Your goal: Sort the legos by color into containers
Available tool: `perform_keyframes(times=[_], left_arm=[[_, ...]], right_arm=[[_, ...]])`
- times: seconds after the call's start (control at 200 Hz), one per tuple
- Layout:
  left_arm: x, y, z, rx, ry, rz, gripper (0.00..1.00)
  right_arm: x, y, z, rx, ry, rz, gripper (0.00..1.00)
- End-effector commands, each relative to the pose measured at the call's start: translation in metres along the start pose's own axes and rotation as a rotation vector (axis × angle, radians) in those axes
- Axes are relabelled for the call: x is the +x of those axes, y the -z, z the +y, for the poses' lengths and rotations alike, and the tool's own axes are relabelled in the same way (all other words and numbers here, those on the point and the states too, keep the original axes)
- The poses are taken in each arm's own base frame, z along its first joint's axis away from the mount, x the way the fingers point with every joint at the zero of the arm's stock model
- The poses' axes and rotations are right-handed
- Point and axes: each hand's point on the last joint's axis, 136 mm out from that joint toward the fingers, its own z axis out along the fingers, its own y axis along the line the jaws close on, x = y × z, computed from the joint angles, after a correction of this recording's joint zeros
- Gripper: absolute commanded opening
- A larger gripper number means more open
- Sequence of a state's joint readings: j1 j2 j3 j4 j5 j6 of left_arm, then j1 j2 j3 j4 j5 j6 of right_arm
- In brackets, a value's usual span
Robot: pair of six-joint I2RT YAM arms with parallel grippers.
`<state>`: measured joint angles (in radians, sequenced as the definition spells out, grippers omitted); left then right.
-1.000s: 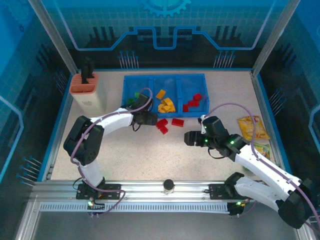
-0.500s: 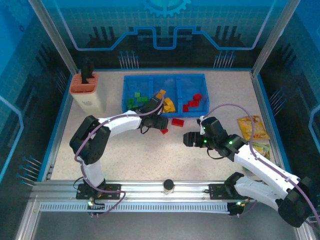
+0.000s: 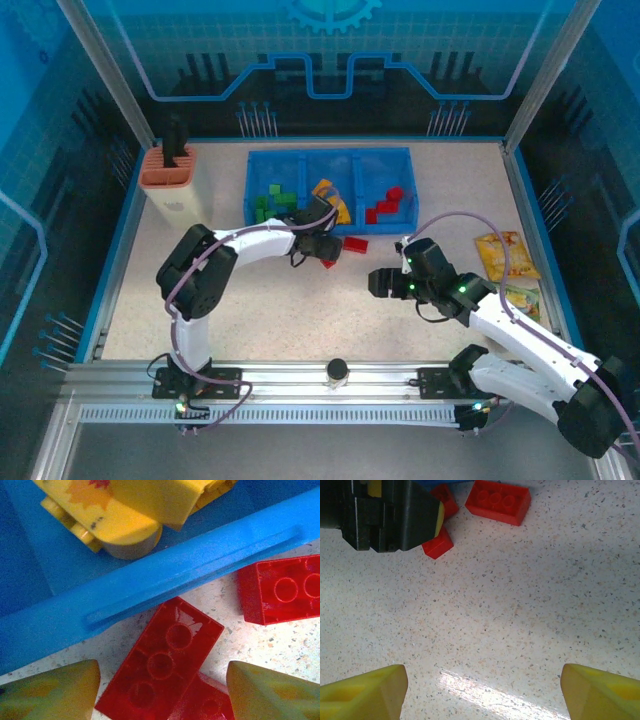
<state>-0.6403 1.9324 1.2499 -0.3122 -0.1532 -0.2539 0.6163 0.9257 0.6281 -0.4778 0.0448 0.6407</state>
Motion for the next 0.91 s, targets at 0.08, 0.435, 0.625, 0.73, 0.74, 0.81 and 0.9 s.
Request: perform_keyframes(times=[0.08, 0.435, 0.625, 0.73, 0.74, 0.81, 0.9], left_arm=[[0.009, -0.006, -0.001, -0.047, -0.031, 0.031, 0.53], [0.026, 0.039, 0.005, -0.083, -0.012, -0.048, 0.32], [0.005, 0.083, 0.003, -0.054, -0.008, -0.162, 0.31], [-0.024, 0.111, -0.006, -0.019, -0.021, -0.255, 0.32], [-0.027, 0.113, -0.006, -0.015, -0.022, -0.263, 0.32], [-0.046, 0.124, -0.012, 0.007, -0.028, -0.309, 0.32], [-0.064, 0.128, -0.022, 0.033, -0.033, -0.322, 0.32]], right_arm=[[-0.002, 0.002, 0.002, -0.004, -0.008, -0.015, 0.81], [-0.002, -0.001, 0.005, -0.014, -0.015, -0.011, 0.81], [-0.005, -0.004, 0.01, -0.025, -0.014, -0.005, 0.81], [-0.005, -0.005, 0.012, -0.027, -0.012, -0.003, 0.81], [-0.005, -0.005, 0.013, -0.028, -0.011, -0.003, 0.81], [-0.005, -0.005, 0.013, -0.026, -0.012, -0.004, 0.81], [-0.005, 0.0, 0.007, 0.01, -0.021, -0.011, 0.81]])
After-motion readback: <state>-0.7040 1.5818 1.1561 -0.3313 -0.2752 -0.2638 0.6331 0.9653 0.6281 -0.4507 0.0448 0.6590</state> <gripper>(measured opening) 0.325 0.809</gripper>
